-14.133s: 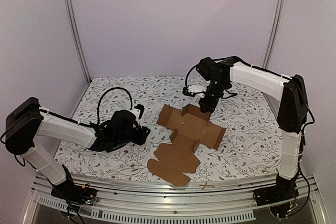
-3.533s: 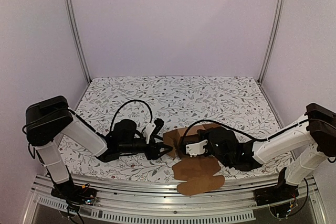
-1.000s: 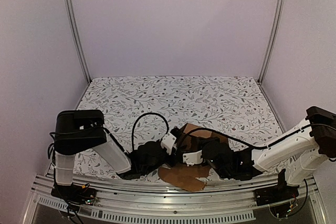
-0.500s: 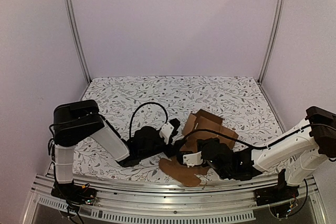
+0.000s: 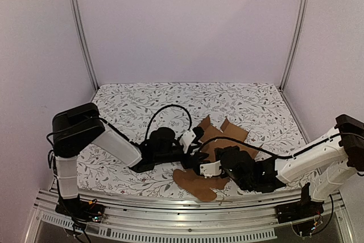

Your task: Fold the paper box

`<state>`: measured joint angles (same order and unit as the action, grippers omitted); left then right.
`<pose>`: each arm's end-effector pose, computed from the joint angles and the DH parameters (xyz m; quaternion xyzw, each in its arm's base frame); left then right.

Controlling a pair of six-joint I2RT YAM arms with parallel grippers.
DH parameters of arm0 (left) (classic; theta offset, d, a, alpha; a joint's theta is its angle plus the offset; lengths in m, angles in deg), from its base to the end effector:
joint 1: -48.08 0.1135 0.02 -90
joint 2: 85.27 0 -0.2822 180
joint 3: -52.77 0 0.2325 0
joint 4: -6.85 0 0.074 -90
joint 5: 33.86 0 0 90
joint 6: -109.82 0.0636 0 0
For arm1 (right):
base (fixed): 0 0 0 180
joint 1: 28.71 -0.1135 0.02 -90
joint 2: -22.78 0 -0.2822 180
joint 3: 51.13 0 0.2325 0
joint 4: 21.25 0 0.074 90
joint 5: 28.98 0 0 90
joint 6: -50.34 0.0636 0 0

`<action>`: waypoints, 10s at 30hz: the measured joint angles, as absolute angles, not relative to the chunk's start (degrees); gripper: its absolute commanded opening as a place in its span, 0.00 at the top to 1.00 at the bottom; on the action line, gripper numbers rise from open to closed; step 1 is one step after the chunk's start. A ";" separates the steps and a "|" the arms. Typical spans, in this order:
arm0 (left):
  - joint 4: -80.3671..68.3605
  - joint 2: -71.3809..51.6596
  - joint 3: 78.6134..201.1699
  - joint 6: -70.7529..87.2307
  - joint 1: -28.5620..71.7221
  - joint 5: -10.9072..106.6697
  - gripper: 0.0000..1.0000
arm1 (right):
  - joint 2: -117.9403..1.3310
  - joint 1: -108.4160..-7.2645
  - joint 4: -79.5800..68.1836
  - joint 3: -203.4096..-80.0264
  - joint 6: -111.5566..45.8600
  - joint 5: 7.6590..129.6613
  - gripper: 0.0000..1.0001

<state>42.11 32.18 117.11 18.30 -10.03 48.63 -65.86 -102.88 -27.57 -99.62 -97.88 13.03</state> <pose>0.2149 -0.3611 0.1360 0.4163 0.6919 -0.3381 0.4835 0.1240 0.2640 0.1808 -0.6602 0.5005 -0.2956 0.4757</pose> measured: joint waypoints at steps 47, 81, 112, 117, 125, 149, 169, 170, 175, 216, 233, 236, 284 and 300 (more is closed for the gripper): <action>-31.29 35.90 157.57 14.32 -3.47 51.08 1.00 | -81.71 -43.35 46.68 -152.69 -60.92 78.30 0.15; -15.59 26.11 144.89 15.33 -6.29 59.08 1.00 | -92.36 -43.48 67.59 -154.90 -67.24 96.96 0.93; -12.60 9.60 130.57 12.64 -6.05 62.75 0.52 | -87.98 -46.71 65.19 -167.60 -69.33 74.19 1.00; -10.17 1.08 121.59 8.42 -4.89 64.48 0.52 | -84.03 -54.38 57.15 -171.10 -74.78 57.38 1.00; -7.05 -1.37 109.61 1.05 1.21 70.93 0.51 | -82.34 -68.15 34.90 -154.62 -83.80 39.17 1.00; 23.51 15.77 105.22 -4.21 8.33 48.77 0.49 | -66.87 -87.26 -16.40 -113.35 -101.66 23.11 1.00; 26.66 20.25 111.45 1.19 -4.32 37.79 0.46 | -60.42 -95.08 -32.55 -95.84 -105.38 17.97 1.00; 26.53 20.25 111.45 1.23 -4.83 37.97 0.45 | -60.05 -95.34 -32.77 -95.23 -105.38 17.82 1.00; 25.04 20.25 111.16 1.29 -7.27 40.07 0.45 | -58.15 -96.33 -33.78 -92.65 -105.55 17.01 1.00; 22.11 22.39 118.70 0.29 -17.63 57.29 0.35 | -54.35 -96.72 -22.43 -95.49 -95.82 14.72 1.00; 22.98 27.31 120.19 0.11 -22.62 73.22 0.39 | -57.45 -102.27 -22.37 -94.71 -97.35 7.61 1.00; 25.67 29.14 120.47 0.68 -23.08 75.98 0.42 | -57.56 -102.27 -20.03 -95.36 -96.33 6.80 1.00; 53.28 43.81 124.43 11.13 -19.49 78.58 0.83 | -57.71 -102.21 -3.73 -101.77 -83.74 9.36 1.00; 55.16 44.29 124.34 10.82 -19.25 78.84 0.87 | -53.97 -96.90 24.23 -115.82 -77.44 27.22 0.42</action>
<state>55.16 44.29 124.34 10.82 -19.25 78.84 -53.97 -96.90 24.23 -115.82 -77.44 27.22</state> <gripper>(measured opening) 0.138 0.548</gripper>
